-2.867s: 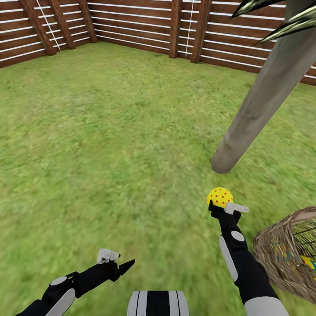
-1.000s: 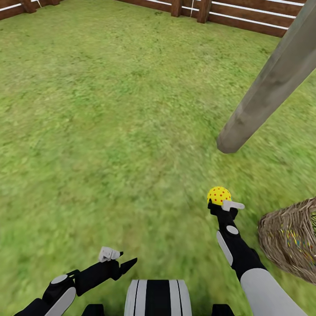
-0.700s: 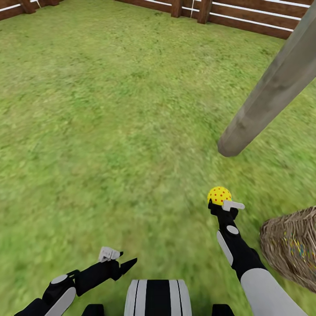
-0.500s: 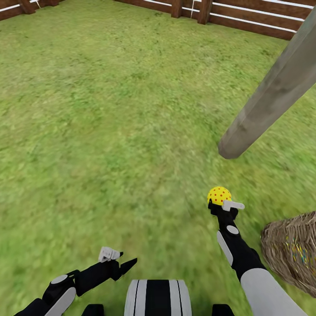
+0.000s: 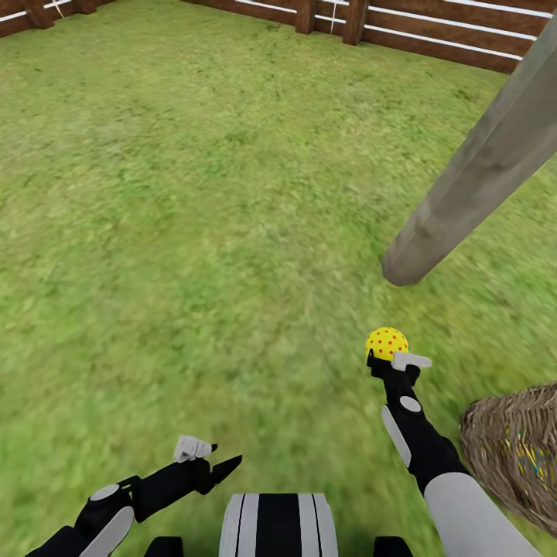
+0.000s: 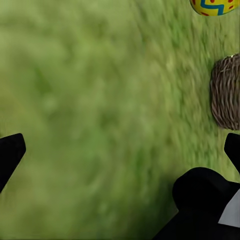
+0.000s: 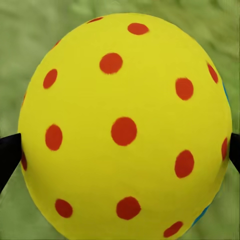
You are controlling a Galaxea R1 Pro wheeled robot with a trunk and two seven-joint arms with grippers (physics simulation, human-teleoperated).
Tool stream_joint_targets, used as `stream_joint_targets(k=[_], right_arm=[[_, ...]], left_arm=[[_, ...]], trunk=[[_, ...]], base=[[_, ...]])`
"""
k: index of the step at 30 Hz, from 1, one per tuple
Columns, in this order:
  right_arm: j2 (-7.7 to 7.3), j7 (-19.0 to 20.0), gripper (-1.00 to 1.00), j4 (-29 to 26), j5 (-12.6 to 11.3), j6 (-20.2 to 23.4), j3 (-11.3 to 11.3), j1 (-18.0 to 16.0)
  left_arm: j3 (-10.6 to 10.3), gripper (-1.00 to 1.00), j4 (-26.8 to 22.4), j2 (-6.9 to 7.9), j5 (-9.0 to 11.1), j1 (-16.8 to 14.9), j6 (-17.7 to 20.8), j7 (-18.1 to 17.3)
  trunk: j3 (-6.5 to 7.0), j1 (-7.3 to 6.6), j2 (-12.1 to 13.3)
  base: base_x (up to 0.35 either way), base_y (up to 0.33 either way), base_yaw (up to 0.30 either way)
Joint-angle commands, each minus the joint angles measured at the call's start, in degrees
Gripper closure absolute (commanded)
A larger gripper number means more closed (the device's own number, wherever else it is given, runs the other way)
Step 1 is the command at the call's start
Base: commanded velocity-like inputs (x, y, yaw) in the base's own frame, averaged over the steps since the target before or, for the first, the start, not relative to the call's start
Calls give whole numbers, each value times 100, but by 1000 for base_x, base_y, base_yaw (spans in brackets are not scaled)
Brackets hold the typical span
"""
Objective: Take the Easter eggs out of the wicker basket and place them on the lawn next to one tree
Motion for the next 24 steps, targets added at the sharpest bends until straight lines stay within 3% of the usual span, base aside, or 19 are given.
stream_joint_targets(k=[1,8,13,24], right_arm=[[-2,-8,100,3,-49,-29,9,-2],[-2,-8,100,2,-49,-29,9,-2],[-2,-8,100,-5,-49,-29,9,-2],[0,-8,100,-6,-49,-38,11,-2]], left_arm=[[-10,-100,-1,4,61,-4,41,-1],[-13,-100,-5,4,61,-3,35,-1],[-11,-100,-9,4,61,-3,35,-1],[-8,-100,-37,13,69,-4,26,-9]], trunk=[[-3,2,-1],[35,2,-1],[37,2,-1],[37,2,-1]], base=[[273,0,-6],[64,0,-156],[246,0,-14],[5,0,0]])
